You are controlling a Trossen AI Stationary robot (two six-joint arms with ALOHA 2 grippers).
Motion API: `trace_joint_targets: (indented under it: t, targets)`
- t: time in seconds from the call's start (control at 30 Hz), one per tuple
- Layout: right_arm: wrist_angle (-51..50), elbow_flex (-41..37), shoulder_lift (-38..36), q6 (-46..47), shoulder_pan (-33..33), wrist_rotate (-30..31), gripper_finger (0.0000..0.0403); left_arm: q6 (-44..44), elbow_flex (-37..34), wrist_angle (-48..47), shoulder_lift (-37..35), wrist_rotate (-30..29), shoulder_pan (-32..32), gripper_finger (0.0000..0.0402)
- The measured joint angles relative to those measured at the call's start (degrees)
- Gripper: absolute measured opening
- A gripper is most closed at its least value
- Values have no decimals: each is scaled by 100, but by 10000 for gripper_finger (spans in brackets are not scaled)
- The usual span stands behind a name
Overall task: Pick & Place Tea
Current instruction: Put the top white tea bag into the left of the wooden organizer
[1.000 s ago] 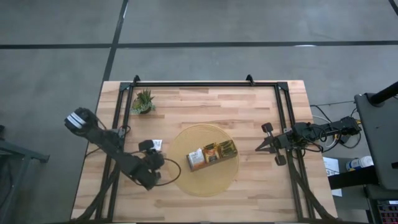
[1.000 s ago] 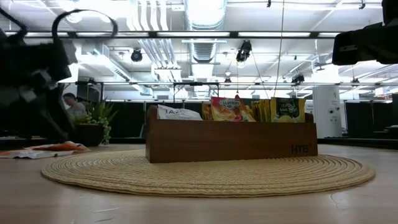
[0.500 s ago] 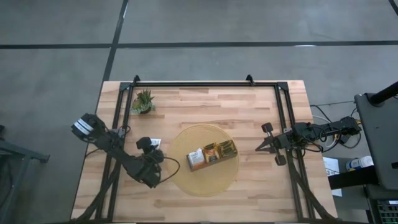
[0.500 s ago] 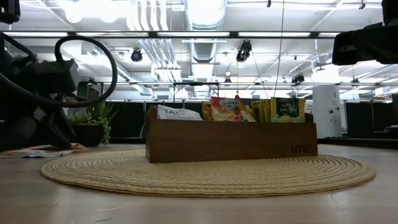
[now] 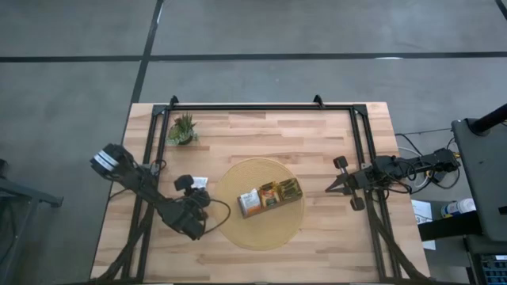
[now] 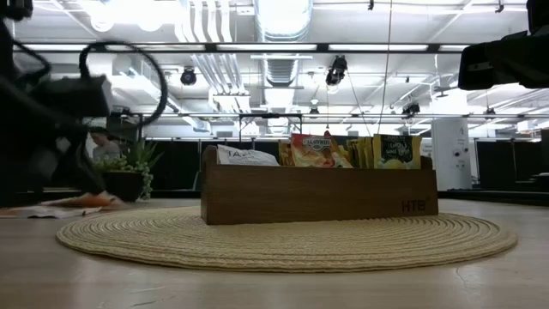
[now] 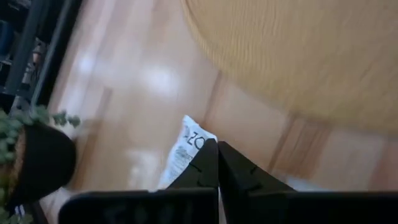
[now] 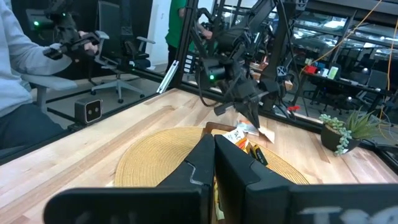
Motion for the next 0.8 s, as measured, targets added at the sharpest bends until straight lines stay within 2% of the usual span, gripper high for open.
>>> trace_joint_targets:
  t: [0.47,0.63,0.8]
  targets:
    - [0,0,0,0,1,0,9,326,1213,118,-503,-1478,-383,0]
    - [0,0,0,0,-1,1,9,882,1571,720,-520,-1771,-581,0]
    - [0,1,0,0,1,1,9,1836,1693,1969,-520,-2074,-684,0]
